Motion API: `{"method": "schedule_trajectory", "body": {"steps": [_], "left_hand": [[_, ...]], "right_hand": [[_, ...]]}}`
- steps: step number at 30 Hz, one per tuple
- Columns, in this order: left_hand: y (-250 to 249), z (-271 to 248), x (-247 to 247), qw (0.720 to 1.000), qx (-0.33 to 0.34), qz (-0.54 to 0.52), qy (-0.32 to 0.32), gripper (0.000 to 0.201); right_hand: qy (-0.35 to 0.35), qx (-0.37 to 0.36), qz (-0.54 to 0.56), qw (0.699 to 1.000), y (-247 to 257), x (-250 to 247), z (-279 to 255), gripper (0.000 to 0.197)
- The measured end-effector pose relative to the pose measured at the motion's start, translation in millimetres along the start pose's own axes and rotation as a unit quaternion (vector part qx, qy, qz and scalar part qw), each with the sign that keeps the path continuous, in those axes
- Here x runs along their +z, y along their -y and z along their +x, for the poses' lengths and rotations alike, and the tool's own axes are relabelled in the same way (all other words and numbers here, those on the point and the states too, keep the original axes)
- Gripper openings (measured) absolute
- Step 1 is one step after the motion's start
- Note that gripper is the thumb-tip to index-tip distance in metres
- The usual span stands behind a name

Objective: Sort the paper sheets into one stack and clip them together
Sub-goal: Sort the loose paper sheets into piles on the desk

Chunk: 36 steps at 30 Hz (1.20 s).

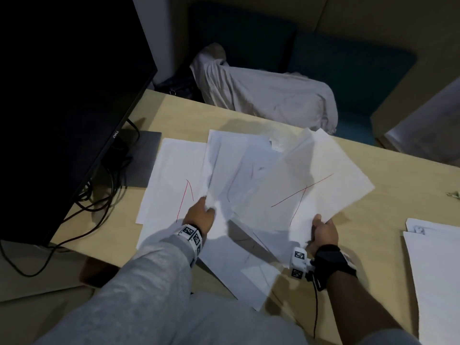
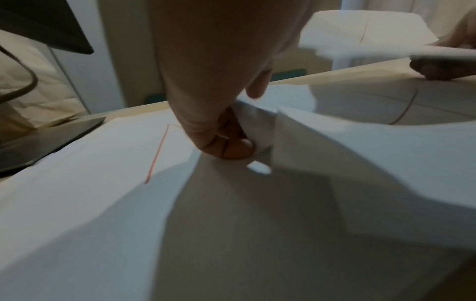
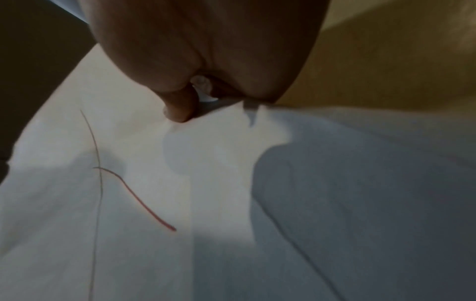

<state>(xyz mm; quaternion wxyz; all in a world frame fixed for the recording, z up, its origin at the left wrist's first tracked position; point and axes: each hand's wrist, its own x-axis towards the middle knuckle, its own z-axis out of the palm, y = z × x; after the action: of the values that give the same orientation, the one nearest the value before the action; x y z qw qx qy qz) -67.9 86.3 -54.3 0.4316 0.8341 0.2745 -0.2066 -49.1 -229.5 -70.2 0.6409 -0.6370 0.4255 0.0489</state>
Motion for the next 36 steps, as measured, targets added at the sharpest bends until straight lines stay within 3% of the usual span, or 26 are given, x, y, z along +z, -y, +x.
{"method": "schedule_trajectory", "body": {"steps": [3, 6, 10, 14, 16, 22, 26, 29, 32, 36], "left_hand": [[-11.1, -6.0, 7.9, 0.999, 0.033, -0.024, 0.011, 0.085], [-20.5, -13.7, 18.8, 0.994, 0.088, -0.007, 0.063, 0.110], [-22.2, -11.6, 28.0, 0.992, 0.103, 0.016, 0.064, 0.097], [-21.2, -11.1, 30.4, 0.995, 0.047, -0.085, -0.007, 0.075], [-19.2, -12.4, 31.3, 0.996, 0.019, -0.085, -0.013, 0.060], [-19.7, -10.5, 43.0, 1.000, 0.010, 0.009, 0.001, 0.043], [-30.7, -17.1, 53.8, 0.997, 0.061, -0.014, 0.045, 0.043], [-37.2, -18.3, 65.6, 0.988, 0.110, -0.015, 0.109, 0.042], [-39.7, -14.9, 75.9, 0.982, 0.116, -0.035, 0.147, 0.035], [-49.3, -17.1, 74.9, 0.979, 0.124, -0.057, 0.153, 0.027]], "right_hand": [[0.010, 0.008, -0.007, 1.000, -0.1, -2.2, -6.9, 0.013], [0.022, 0.007, 0.020, 1.000, 9.4, -5.4, -19.0, 0.013], [0.036, 0.032, 0.097, 0.994, 9.3, -22.1, -16.2, 0.010], [-0.003, 0.066, 0.186, 0.980, -4.9, -56.9, 2.3, 0.019], [-0.018, 0.088, 0.199, 0.976, -14.7, -72.9, 9.5, 0.030], [-0.015, 0.032, 0.046, 0.998, -0.2, -79.3, -10.8, 0.015], [0.031, -0.009, -0.157, 0.987, -6.2, -73.5, 6.4, 0.030], [0.039, -0.030, -0.233, 0.971, -0.3, -67.0, 11.1, 0.035], [0.032, -0.059, -0.221, 0.973, 14.6, -59.0, 5.2, 0.034], [0.096, -0.048, -0.154, 0.982, 19.2, -52.3, 3.7, 0.043]]}}
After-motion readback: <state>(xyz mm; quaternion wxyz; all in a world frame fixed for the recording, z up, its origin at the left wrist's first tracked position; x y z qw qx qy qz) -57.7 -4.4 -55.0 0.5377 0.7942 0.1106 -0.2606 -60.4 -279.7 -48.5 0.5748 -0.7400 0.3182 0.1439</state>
